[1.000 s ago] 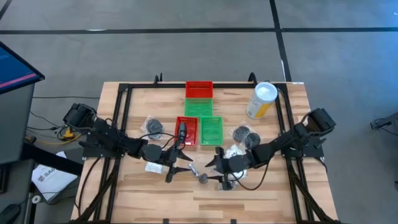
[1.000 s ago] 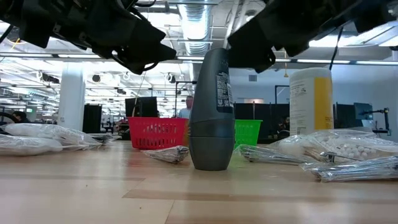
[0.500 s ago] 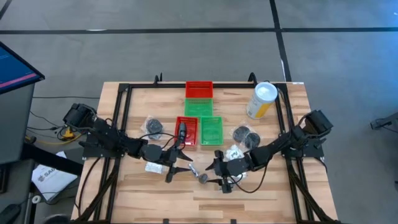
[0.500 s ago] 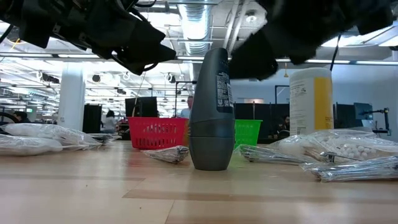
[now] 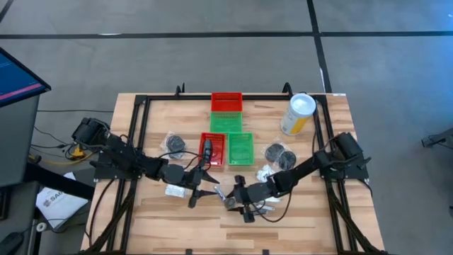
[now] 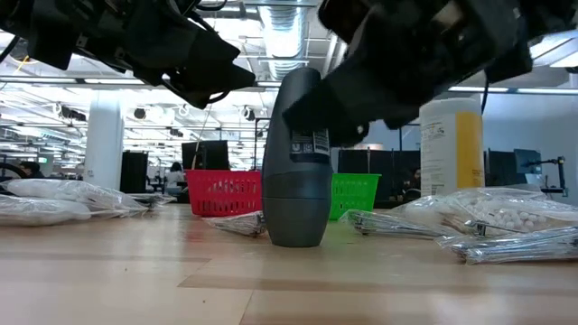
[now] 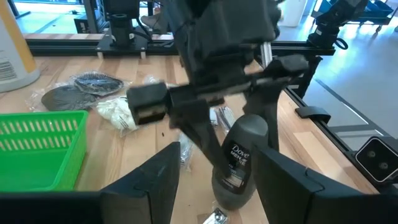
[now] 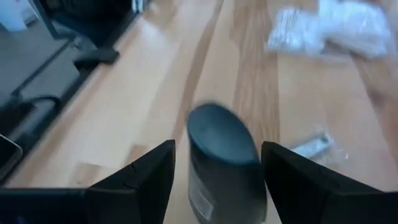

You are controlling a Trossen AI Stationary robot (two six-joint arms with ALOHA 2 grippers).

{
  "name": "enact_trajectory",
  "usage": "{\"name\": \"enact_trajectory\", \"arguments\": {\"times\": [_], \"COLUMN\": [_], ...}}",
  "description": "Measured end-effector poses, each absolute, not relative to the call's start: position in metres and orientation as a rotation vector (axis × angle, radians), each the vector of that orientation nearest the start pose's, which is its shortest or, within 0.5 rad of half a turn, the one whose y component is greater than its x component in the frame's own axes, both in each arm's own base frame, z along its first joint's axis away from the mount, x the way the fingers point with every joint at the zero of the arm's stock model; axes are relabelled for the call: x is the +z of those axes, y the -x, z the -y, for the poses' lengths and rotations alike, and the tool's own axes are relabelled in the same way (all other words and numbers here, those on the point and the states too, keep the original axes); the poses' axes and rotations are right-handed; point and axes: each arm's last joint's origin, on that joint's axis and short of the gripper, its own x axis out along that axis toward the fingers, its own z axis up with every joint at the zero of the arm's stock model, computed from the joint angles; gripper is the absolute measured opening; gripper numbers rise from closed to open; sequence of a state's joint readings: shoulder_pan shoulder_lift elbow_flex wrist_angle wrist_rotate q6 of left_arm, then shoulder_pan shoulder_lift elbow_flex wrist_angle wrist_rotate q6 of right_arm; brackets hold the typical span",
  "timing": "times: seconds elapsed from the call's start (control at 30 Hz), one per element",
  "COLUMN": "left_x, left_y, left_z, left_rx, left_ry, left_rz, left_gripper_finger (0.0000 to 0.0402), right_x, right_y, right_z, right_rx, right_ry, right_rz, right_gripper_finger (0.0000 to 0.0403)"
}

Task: Pick & Place Travel size toiletries
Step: Put the gray deodorant into the bottom red bin

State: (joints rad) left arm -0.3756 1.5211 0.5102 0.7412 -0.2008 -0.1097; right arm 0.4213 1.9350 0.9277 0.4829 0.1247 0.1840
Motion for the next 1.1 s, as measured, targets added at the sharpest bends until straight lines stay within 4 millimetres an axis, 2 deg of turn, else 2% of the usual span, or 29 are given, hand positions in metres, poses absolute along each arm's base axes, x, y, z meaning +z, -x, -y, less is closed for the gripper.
{"name": "enact_trajectory", "arguments": {"times": [0.27, 0.5, 0.87, 1.1], "left_x": [0.166, 0.166, 0.166, 0.166], "left_y": [-0.263, -0.263, -0.263, -0.263], "left_z": [0.097, 0.097, 0.097, 0.097], "left_rx": [-0.159, -0.159, -0.159, -0.159], "left_ry": [0.032, 0.032, 0.032, 0.032], "left_rz": [-0.269, -0.269, -0.269, -0.269], "left_gripper_finger": [0.0186, 0.0186, 0.0186, 0.0186], "right_x": [0.124, 0.127, 0.131, 0.147], "right_y": [-0.357, -0.358, -0.36, -0.357], "right_z": [-0.154, -0.152, -0.143, -0.139], "right_rx": [0.285, 0.323, 0.347, 0.342], "right_ry": [-0.028, -0.048, -0.079, -0.082], "right_rz": [-0.54, -0.533, -0.549, -0.54], "right_gripper_finger": [0.0217, 0.0135, 0.0116, 0.0111]}}
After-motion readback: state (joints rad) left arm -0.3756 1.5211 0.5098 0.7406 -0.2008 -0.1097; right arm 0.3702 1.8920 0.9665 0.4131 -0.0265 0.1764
